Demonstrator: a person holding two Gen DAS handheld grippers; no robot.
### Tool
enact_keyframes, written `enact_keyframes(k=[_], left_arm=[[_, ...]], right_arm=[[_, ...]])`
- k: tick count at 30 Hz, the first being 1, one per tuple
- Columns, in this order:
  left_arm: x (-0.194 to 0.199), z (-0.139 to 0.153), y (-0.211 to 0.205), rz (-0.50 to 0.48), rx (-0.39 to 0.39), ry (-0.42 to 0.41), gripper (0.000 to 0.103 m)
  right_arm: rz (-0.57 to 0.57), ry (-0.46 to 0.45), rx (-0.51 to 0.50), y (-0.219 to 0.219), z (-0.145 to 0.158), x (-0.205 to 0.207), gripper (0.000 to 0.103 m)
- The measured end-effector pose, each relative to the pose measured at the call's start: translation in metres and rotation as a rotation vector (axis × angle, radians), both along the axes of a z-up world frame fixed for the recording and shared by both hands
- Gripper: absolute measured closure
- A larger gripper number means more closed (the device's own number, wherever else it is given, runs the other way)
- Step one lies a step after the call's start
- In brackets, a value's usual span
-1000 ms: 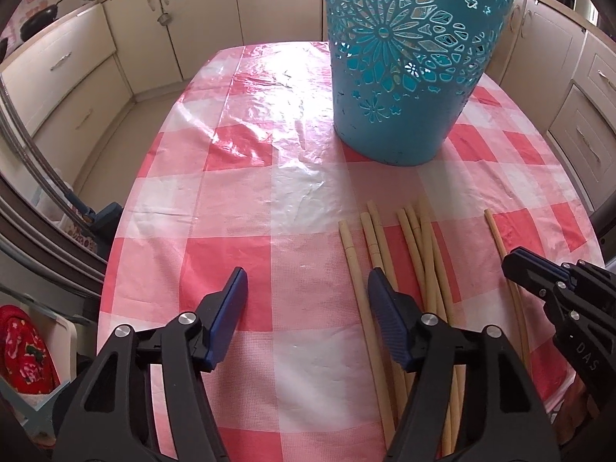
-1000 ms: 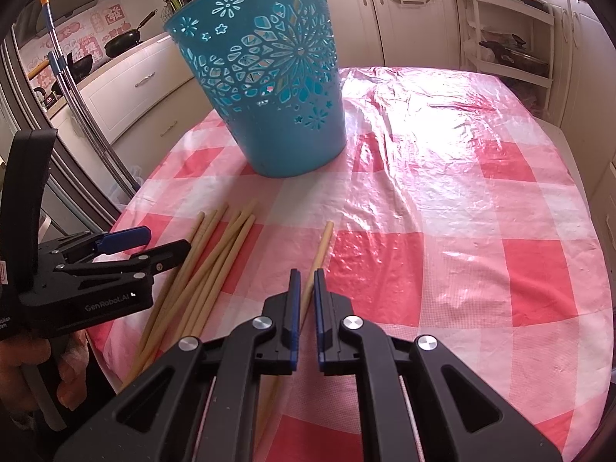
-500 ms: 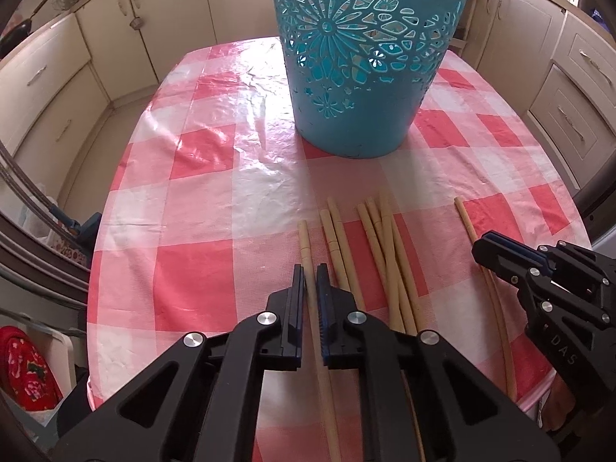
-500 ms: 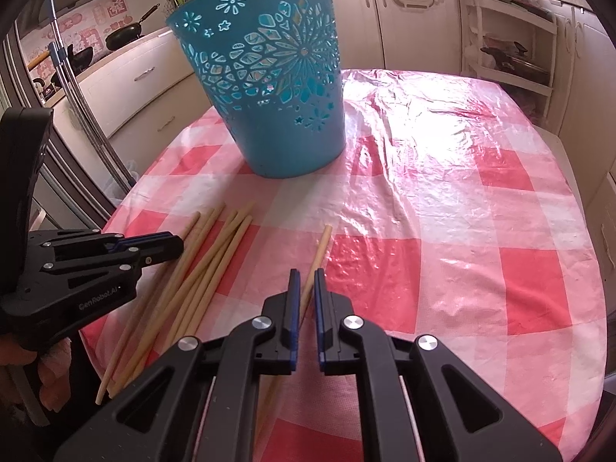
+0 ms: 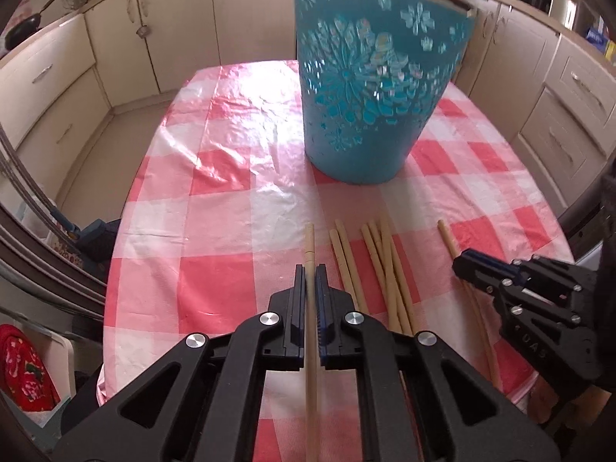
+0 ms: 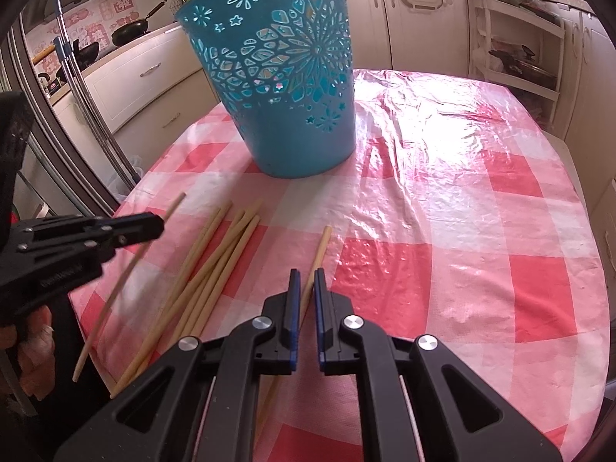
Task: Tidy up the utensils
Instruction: 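Lift the chopstick with the left tool over the blue basket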
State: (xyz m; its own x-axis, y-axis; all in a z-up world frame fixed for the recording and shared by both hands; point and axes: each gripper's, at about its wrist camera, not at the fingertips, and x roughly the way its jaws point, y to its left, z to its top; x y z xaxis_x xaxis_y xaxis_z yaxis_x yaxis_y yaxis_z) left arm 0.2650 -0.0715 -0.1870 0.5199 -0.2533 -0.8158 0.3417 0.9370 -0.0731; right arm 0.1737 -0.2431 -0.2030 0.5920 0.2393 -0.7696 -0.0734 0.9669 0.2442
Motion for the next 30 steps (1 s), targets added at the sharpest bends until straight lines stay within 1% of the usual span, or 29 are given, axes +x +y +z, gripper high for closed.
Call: enact_keyframes(k=[3,4,8,11,15,18,22,26,30], left_arm=[[-0.006,0.035,0.018,0.010,-0.104,-0.071,0.098],[-0.008,0.052,0.023,0.011,-0.140,-0.107,0.098],[-0.007,0.114,0.032,0.017,-0.242,-0.240,0.098],[0.001,0.161,0.027,0.021,-0.303,-0.345,0.098],[0.020,0.200,0.009,0.031,-0.339,-0.458,0.098],[0.042,0.212,-0.008,0.066,-0.356,-0.505,0.098],[0.077,0.211,-0.032,0.118,-0.398,-0.536,0.098],[0.106,0.201,-0.050,0.154,-0.415,-0.558,0.098],[0.131,0.186,-0.060,0.182,-0.427,-0.547,0.098]], right_arm=[[-0.006,0.004,0.025,-0.003,-0.001,0.000,0.095],[-0.009,0.005,0.033,-0.004,-0.001,0.001,0.095],[-0.015,0.004,0.046,-0.005,-0.001,0.000,0.095],[-0.015,0.002,0.049,-0.006,-0.002,0.000,0.095],[-0.016,0.000,0.059,-0.007,-0.002,0.000,0.095],[-0.018,0.000,0.071,-0.009,-0.003,0.000,0.095],[-0.020,0.001,0.087,-0.012,-0.003,0.000,0.095],[-0.020,0.005,0.105,-0.014,-0.003,0.000,0.095],[-0.019,0.009,0.121,-0.017,-0.004,0.002,0.095]])
